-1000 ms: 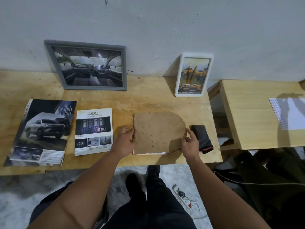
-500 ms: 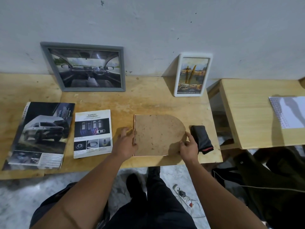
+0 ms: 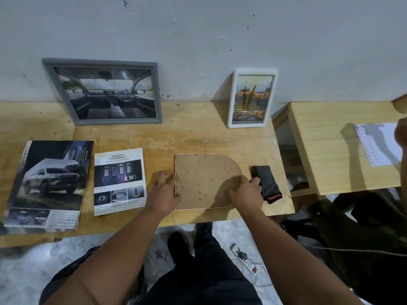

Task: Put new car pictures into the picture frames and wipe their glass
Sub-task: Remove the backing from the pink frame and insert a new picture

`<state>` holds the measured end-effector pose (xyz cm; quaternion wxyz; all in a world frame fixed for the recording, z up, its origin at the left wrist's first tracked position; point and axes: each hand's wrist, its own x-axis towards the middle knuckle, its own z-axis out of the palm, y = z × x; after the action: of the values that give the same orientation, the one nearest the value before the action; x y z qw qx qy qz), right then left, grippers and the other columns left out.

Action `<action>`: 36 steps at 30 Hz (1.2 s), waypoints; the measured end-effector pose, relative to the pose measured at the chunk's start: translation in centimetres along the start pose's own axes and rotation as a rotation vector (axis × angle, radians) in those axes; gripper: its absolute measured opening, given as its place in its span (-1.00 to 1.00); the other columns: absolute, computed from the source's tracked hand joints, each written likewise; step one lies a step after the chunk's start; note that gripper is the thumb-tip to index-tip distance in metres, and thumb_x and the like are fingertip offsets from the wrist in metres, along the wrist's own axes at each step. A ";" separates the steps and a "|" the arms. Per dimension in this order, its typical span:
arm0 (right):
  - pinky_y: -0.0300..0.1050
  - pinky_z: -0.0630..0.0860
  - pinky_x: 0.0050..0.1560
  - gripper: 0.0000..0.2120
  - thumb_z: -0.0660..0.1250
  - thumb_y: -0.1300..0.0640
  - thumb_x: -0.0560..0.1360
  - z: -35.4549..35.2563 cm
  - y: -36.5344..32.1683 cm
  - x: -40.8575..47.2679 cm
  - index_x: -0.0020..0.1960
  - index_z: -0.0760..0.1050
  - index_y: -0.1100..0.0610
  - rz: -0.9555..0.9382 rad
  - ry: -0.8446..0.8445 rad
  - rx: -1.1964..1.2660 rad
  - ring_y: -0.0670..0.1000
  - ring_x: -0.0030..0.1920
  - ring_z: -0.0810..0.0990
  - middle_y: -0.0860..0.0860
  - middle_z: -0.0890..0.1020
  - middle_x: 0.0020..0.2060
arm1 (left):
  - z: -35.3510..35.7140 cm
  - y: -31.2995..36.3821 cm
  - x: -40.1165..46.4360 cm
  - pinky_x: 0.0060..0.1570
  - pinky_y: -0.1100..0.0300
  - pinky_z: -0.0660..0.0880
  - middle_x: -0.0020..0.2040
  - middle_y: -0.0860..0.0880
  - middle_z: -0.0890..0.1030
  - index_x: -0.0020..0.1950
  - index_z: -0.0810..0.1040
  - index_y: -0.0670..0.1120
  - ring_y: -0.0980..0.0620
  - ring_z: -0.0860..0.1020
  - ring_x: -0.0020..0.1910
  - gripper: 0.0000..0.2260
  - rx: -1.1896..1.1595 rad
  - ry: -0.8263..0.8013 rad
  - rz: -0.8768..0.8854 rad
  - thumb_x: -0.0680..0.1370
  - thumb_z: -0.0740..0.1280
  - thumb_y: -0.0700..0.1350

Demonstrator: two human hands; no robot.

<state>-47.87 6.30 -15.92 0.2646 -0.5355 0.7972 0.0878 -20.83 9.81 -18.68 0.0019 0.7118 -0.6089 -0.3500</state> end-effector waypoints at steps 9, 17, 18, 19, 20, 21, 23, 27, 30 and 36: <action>0.42 -0.05 0.57 0.01 0.39 -0.17 0.48 -0.8 -2.7 3.2 0.67 -0.20 -0.04 -0.492 -0.289 -0.280 0.22 0.63 -0.33 0.04 -0.32 0.65 | -3.3 2.4 3.1 0.59 -0.20 -0.05 0.61 0.00 -0.46 0.67 -0.24 0.06 -0.22 -0.30 0.63 0.07 0.318 -0.227 0.118 0.46 0.52 0.08; 0.38 -0.05 0.59 0.16 0.44 -0.34 0.41 -1.4 -2.1 3.8 0.66 -0.29 -0.07 -0.542 -0.318 -0.402 0.16 0.62 -0.38 0.03 -0.40 0.62 | -2.6 1.0 3.8 0.54 -0.33 -0.30 0.58 0.10 -0.51 0.64 -0.34 0.12 -0.18 -0.47 0.58 0.13 0.401 -0.270 0.204 0.39 0.38 0.43; 0.38 -0.08 0.59 0.19 0.44 -0.37 0.40 -1.4 -2.0 3.9 0.65 -0.32 -0.07 -0.547 -0.335 -0.423 0.16 0.62 -0.39 0.04 -0.42 0.61 | -2.6 0.8 3.8 0.52 -0.36 -0.33 0.57 0.10 -0.53 0.63 -0.37 0.13 -0.19 -0.49 0.56 0.16 0.424 -0.270 0.210 0.37 0.38 0.47; 0.38 -0.11 0.58 0.21 0.44 -0.38 0.39 -1.4 -1.9 4.1 0.65 -0.34 -0.07 -0.556 -0.349 -0.440 0.17 0.61 -0.41 0.05 -0.44 0.60 | -2.6 0.7 3.8 0.49 -0.38 -0.36 0.56 0.10 -0.55 0.61 -0.40 0.14 -0.20 -0.52 0.55 0.18 0.444 -0.270 0.216 0.35 0.36 0.50; 0.39 -0.14 0.57 0.22 0.45 -0.38 0.39 -1.4 -1.8 4.3 0.64 -0.36 -0.08 -0.567 -0.358 -0.452 0.18 0.61 -0.42 0.06 -0.46 0.59 | -2.6 0.5 3.8 0.47 -0.40 -0.38 0.54 0.10 -0.58 0.60 -0.43 0.15 -0.21 -0.54 0.53 0.19 0.461 -0.272 0.220 0.34 0.34 0.53; 0.39 -0.16 0.57 0.23 0.46 -0.38 0.38 -1.4 -1.7 4.4 0.64 -0.38 -0.08 -0.576 -0.366 -0.457 0.18 0.60 -0.43 0.06 -0.48 0.58 | -2.5 0.3 3.8 0.45 -0.42 -0.38 0.53 0.10 -0.60 0.59 -0.45 0.15 -0.22 -0.56 0.51 0.20 0.475 -0.272 0.223 0.33 0.32 0.55; 0.40 -0.15 0.58 0.24 0.46 -0.38 0.39 -1.0 -1.5 4.8 0.63 -0.41 -0.09 -0.588 -0.370 -0.446 0.18 0.59 -0.45 0.06 -0.50 0.57 | -2.3 0.1 4.0 0.42 -0.46 -0.40 0.51 0.09 -0.62 0.57 -0.49 0.15 -0.23 -0.59 0.49 0.20 0.499 -0.255 0.226 0.33 0.27 0.59; 0.40 -0.14 0.58 0.28 0.47 -0.40 0.37 -0.1 -0.6 5.2 0.61 -0.46 -0.11 -0.602 -0.346 -0.380 0.16 0.57 -0.50 0.02 -0.55 0.54 | -2.1 0.0 4.2 0.40 -0.49 -0.40 0.52 0.07 -0.61 0.55 -0.53 0.14 -0.25 -0.58 0.50 0.19 0.533 -0.220 0.234 0.31 0.21 0.62; 0.38 -0.18 0.56 0.30 0.48 -0.40 0.35 0.2 -0.4 5.4 0.60 -0.47 -0.11 -0.605 -0.347 -0.370 0.15 0.56 -0.52 0.02 -0.57 0.53 | -1.9 0.0 4.3 0.38 -0.51 -0.40 0.53 0.07 -0.60 0.55 -0.53 0.15 -0.26 -0.56 0.51 0.20 0.559 -0.208 0.222 0.30 0.21 0.63; 0.42 -0.06 0.57 0.30 0.53 -0.38 0.31 -0.4 -2.6 6.8 0.65 -0.34 -0.09 -0.600 -0.287 -0.402 0.18 0.62 -0.39 0.06 -0.42 0.61 | -2.9 1.2 6.2 0.43 -0.50 -0.33 0.60 0.03 -0.48 0.61 -0.42 0.11 -0.25 -0.44 0.58 0.23 0.591 -0.205 0.158 0.30 0.33 0.57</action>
<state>-47.64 -0.48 -18.70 0.2771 -0.7685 0.5266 0.2351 -20.33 2.93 -19.03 -0.2393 0.5930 -0.7347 -0.2266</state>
